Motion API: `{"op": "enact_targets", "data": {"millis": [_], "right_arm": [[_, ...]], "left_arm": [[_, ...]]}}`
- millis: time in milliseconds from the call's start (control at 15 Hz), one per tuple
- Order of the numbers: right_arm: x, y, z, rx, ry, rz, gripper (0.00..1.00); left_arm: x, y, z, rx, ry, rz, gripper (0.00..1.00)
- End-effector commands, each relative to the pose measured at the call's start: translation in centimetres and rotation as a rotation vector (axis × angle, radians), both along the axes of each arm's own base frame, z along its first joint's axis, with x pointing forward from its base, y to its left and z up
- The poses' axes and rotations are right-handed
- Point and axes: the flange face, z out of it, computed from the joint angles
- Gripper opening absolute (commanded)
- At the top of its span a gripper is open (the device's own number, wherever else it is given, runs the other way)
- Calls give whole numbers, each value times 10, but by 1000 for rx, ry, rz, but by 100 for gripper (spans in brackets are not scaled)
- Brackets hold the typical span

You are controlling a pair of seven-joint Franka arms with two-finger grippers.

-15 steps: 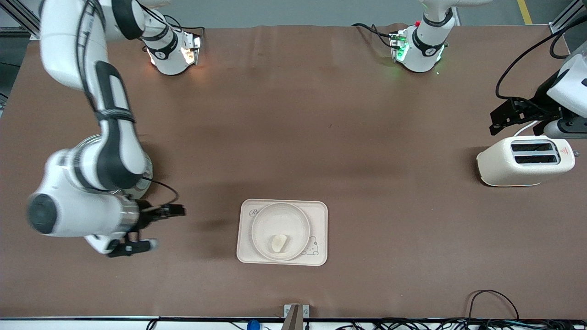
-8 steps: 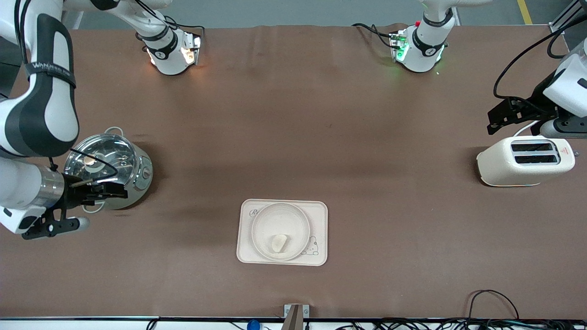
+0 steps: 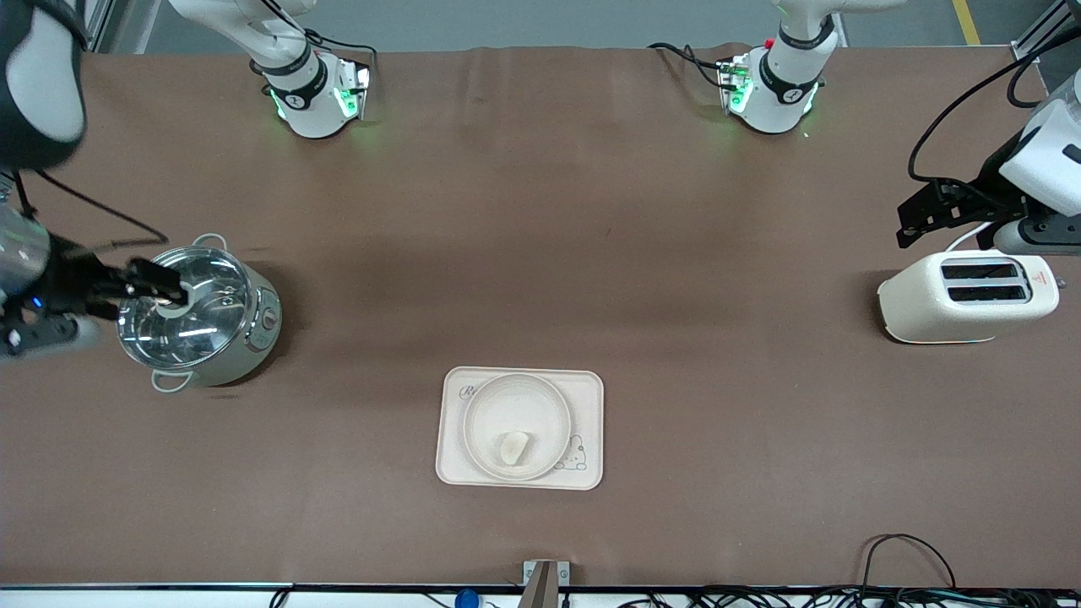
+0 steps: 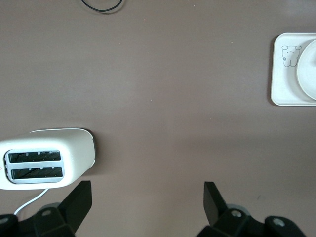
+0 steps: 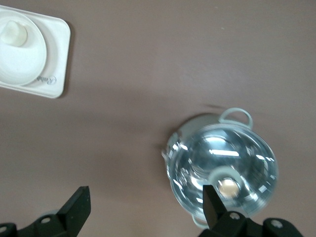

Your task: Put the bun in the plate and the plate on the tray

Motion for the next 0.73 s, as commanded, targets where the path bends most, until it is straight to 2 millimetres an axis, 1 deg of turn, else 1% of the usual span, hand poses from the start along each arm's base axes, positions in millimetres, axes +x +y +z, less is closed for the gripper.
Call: {"op": "enact_targets", "data": {"millis": [0, 133, 200, 333, 467, 600, 667], "right_arm": [[-51, -24, 27, -61, 3, -7, 100], [-73, -45, 43, -50, -17, -46, 100], [-83, -51, 48, -46, -39, -55, 100], [-96, -71, 51, -36, -54, -91, 100], [-103, -73, 50, -20, -73, -97, 100], [-111, -75, 38, -14, -77, -104, 100], [-110, -76, 37, -14, -74, -109, 100]], "left_arm": [[-3, 0, 3, 5, 2, -2, 100], [-3, 0, 3, 5, 2, -2, 100], [-3, 1, 3, 5, 2, -2, 100], [-3, 1, 3, 5, 2, -4, 100], [-3, 2, 3, 7, 2, -2, 100], [-2, 4, 4, 1, 3, 19, 100], [-4, 6, 4, 2, 12, 24, 100]]}}
